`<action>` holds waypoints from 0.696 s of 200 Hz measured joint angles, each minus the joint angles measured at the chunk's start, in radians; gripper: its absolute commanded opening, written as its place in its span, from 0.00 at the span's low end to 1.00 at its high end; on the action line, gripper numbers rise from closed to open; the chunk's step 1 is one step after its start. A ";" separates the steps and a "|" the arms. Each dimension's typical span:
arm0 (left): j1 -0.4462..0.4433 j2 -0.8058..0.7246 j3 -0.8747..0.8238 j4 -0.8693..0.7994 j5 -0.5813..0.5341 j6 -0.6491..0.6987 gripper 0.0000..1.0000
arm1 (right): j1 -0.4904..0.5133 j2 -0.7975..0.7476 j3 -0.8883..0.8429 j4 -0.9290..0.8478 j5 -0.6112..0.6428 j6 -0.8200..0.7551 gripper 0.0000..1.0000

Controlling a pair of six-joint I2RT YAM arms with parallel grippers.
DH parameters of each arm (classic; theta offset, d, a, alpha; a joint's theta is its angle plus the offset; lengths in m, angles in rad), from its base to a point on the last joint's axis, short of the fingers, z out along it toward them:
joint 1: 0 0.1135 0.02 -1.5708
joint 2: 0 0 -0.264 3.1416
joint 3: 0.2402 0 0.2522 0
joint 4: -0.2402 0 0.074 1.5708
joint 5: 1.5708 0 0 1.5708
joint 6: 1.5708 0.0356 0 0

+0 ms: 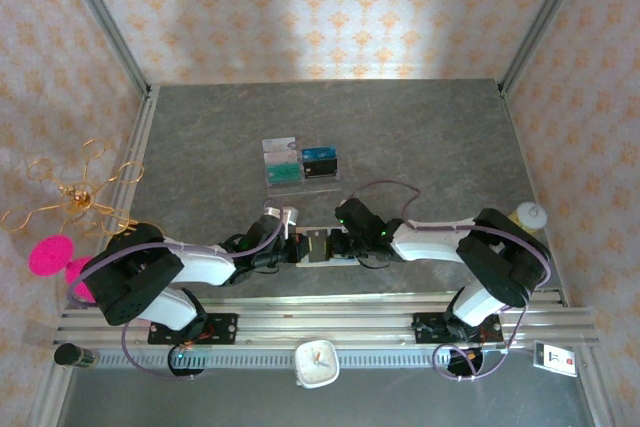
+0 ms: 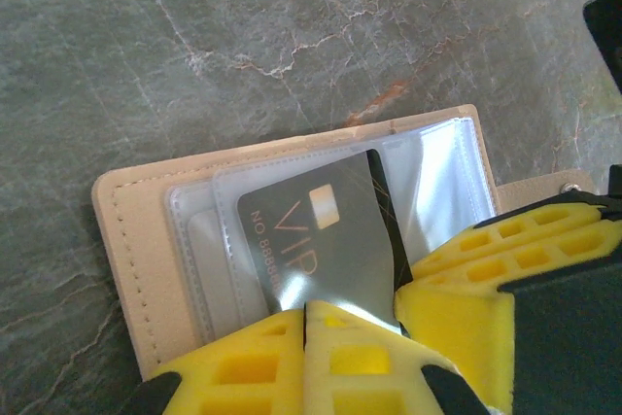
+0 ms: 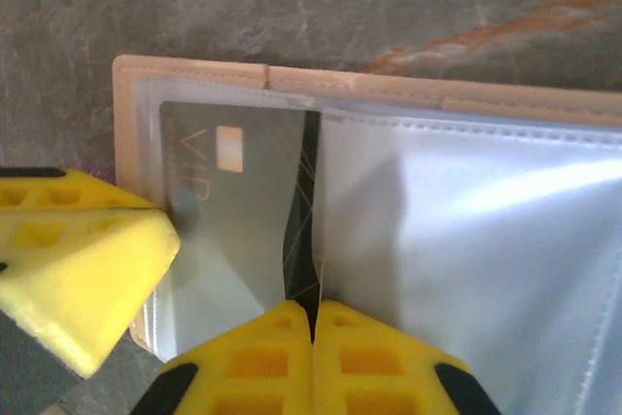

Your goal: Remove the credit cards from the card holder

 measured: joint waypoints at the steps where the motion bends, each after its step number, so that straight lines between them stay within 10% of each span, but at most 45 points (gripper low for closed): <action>1: 0.000 0.000 0.000 0.000 0.000 0.000 0.00 | 0.000 0.000 0.000 0.001 0.001 0.007 0.00; 139: 0.006 -0.044 -0.022 -0.027 0.010 0.000 0.00 | -0.006 -0.128 -0.047 -0.070 0.029 0.160 0.00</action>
